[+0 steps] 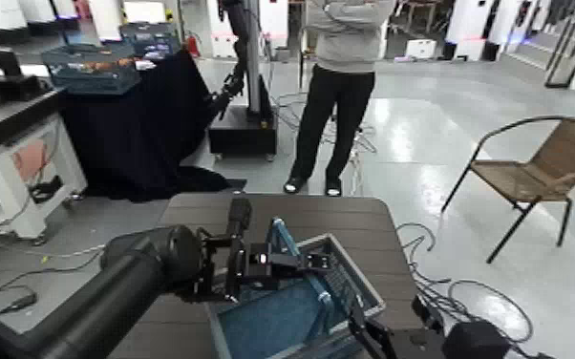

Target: Place the crate on the table.

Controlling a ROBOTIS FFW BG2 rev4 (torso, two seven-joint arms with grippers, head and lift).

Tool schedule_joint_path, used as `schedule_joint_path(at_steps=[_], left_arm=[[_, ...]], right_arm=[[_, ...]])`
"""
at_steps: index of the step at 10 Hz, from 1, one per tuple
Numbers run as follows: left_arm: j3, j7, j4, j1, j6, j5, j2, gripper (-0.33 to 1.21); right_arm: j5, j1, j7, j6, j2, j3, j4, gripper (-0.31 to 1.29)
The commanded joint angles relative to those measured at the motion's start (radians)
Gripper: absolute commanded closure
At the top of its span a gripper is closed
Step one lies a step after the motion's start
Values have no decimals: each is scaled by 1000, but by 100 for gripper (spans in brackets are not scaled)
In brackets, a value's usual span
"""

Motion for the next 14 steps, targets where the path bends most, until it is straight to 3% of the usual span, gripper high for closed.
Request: schedule_joint_path(at_steps=[1,4,7,9,11,14], left_arm=[[12,8,53,-10,0,-19,-11,120],[24,10,79,-15,-6,-32,-13,117],[44,11,83,-12,-43,-32,-13,42],[64,17,83,-7,-66,-32,-13,3],[115,45,82,2,-78,-97,-9,18],[232,90,27,34,-95,-247,3,21]], right_arm=[[-3,-3,1,-2,0,2,3,15],[-4,-6,1,-3,-2,5,4,15],[-7,-6,1,-3,-3,4,4,15],[-9,-6,3,-2,-3,4,4,15],[-12,-5,5,2,-3,2,4,15],[-12,-3,5,6,-3,-1,1,15]])
